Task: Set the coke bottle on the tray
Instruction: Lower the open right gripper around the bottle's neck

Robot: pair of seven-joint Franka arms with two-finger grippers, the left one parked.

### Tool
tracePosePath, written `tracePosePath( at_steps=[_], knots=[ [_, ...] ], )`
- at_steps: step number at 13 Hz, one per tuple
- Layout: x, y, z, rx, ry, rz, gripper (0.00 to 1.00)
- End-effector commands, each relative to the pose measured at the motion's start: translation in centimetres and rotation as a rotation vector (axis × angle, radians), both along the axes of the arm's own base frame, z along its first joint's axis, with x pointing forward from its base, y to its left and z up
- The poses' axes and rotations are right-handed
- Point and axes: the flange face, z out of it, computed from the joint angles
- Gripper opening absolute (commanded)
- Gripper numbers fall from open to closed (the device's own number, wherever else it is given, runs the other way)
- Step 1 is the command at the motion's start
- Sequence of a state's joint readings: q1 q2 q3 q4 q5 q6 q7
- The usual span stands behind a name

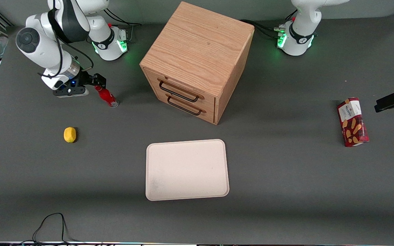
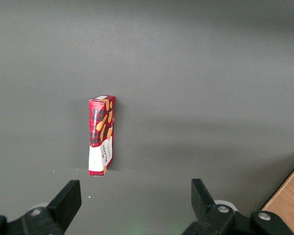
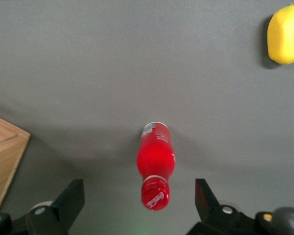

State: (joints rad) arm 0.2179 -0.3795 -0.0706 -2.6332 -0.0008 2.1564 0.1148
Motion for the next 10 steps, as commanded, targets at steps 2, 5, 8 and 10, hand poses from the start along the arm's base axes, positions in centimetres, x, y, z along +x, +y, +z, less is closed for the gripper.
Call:
tracePosePath(
  at_steps=[2, 5, 8, 10],
  knots=[
    [-2.0, -0.2, -2.4, -0.016, -0.026, -0.003, 1.00],
    [-2.6, -0.2, -3.5, -0.018, -0.013, -0.001, 1.00],
    [-2.5, -0.2, -4.7, -0.016, -0.025, -0.001, 1.00],
    [-2.5, -0.2, -4.8, -0.017, -0.024, -0.001, 1.00]
  ],
)
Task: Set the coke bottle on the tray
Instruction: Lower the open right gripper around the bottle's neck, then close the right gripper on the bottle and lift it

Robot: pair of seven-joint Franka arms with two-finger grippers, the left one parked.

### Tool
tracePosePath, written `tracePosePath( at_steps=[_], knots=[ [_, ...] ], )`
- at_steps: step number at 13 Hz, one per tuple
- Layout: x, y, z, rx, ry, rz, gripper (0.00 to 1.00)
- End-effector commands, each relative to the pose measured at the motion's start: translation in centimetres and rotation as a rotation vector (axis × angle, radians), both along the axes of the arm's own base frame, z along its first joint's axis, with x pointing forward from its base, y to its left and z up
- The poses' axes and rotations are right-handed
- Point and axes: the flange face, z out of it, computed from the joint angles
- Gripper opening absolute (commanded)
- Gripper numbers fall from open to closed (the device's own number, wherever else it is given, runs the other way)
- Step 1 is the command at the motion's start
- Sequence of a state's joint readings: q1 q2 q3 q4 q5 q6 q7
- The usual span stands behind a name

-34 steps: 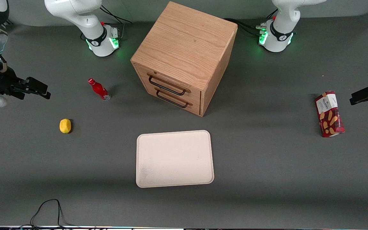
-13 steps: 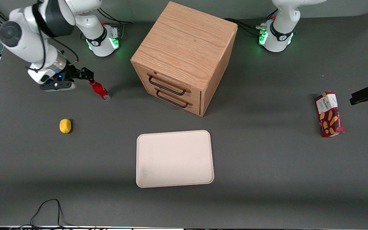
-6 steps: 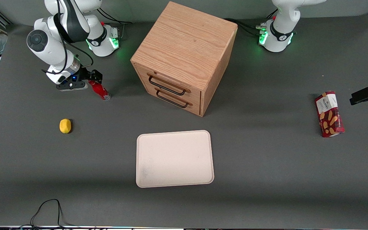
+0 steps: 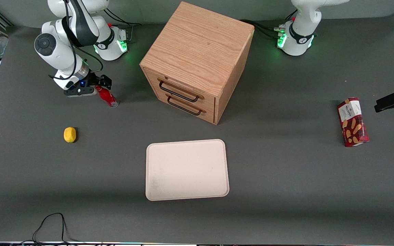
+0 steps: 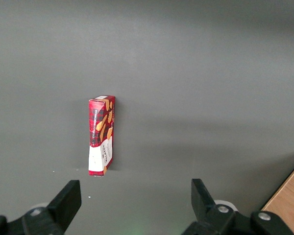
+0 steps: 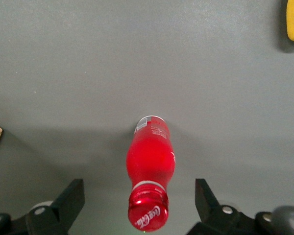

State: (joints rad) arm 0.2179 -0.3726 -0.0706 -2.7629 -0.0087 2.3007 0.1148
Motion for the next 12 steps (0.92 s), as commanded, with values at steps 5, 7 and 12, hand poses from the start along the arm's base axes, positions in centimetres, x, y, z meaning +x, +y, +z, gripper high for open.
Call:
tracePosePath(
  at_steps=[5, 7, 12],
  knots=[
    [-0.35, 0.04, -0.63, -0.013, -0.006, 0.006, 0.62],
    [-0.42, 0.08, -0.72, -0.014, 0.000, 0.008, 0.46],
    [-0.33, 0.03, -0.81, -0.015, 0.007, 0.008, 0.15]
  ],
)
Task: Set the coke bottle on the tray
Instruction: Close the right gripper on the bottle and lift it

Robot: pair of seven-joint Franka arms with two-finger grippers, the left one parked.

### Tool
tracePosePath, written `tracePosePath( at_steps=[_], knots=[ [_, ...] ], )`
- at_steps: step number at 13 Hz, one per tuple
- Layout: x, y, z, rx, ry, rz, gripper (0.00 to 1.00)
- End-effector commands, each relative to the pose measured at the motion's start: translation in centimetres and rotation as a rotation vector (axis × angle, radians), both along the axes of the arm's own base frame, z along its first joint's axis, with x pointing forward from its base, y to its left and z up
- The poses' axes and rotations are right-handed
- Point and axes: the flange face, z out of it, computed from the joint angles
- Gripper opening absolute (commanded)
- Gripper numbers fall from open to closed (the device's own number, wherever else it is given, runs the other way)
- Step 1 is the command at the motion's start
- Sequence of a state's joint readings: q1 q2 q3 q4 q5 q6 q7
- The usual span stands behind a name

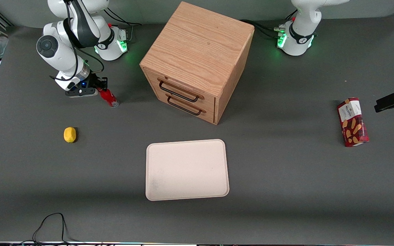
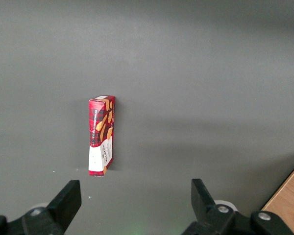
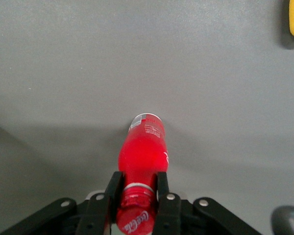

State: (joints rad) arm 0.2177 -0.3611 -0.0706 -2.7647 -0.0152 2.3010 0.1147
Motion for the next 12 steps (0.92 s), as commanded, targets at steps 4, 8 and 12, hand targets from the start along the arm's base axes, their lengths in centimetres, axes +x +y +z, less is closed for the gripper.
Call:
tracePosePath(
  at_steps=[4, 8, 12],
  knots=[
    [1.6, 0.2, 2.1, -0.012, 0.001, 0.006, 0.09],
    [6.2, 0.8, 6.6, -0.019, 0.006, 0.000, 0.05],
    [11.8, 1.6, 13.1, -0.029, 0.020, -0.006, 0.02]
  ],
)
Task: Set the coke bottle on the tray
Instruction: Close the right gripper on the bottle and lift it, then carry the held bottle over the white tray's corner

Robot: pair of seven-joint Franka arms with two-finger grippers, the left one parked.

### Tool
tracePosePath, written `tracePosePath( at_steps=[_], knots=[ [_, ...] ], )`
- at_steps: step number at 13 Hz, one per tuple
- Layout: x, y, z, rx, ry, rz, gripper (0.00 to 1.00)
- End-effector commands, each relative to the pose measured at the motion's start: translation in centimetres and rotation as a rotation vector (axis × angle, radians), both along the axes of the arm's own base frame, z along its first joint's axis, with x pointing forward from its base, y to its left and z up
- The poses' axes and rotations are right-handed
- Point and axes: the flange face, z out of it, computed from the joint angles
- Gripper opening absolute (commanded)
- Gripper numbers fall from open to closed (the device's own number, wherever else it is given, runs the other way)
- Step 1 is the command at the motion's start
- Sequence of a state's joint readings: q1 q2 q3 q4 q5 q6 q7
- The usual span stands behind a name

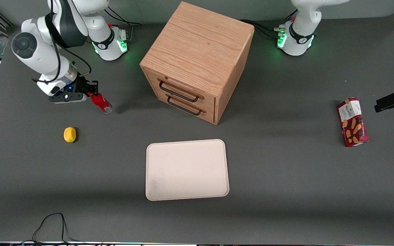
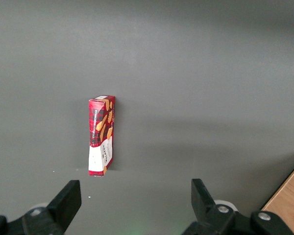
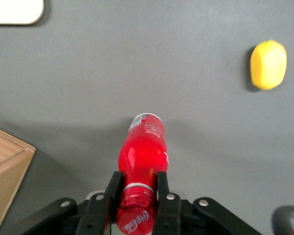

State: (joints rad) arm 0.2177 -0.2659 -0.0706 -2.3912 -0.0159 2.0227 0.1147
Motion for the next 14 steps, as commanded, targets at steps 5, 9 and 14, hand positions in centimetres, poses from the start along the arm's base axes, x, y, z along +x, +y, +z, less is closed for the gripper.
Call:
tracePosePath(
  at_steps=[5, 9, 14],
  knots=[
    [10.7, 4.0, 13.4, -0.026, 0.037, 0.023, 0.01],
    [15.9, 7.1, 18.8, -0.004, 0.026, 0.043, 0.01],
    [20.2, 12.1, 18.5, 0.034, 0.005, 0.106, 0.01]
  ],
)
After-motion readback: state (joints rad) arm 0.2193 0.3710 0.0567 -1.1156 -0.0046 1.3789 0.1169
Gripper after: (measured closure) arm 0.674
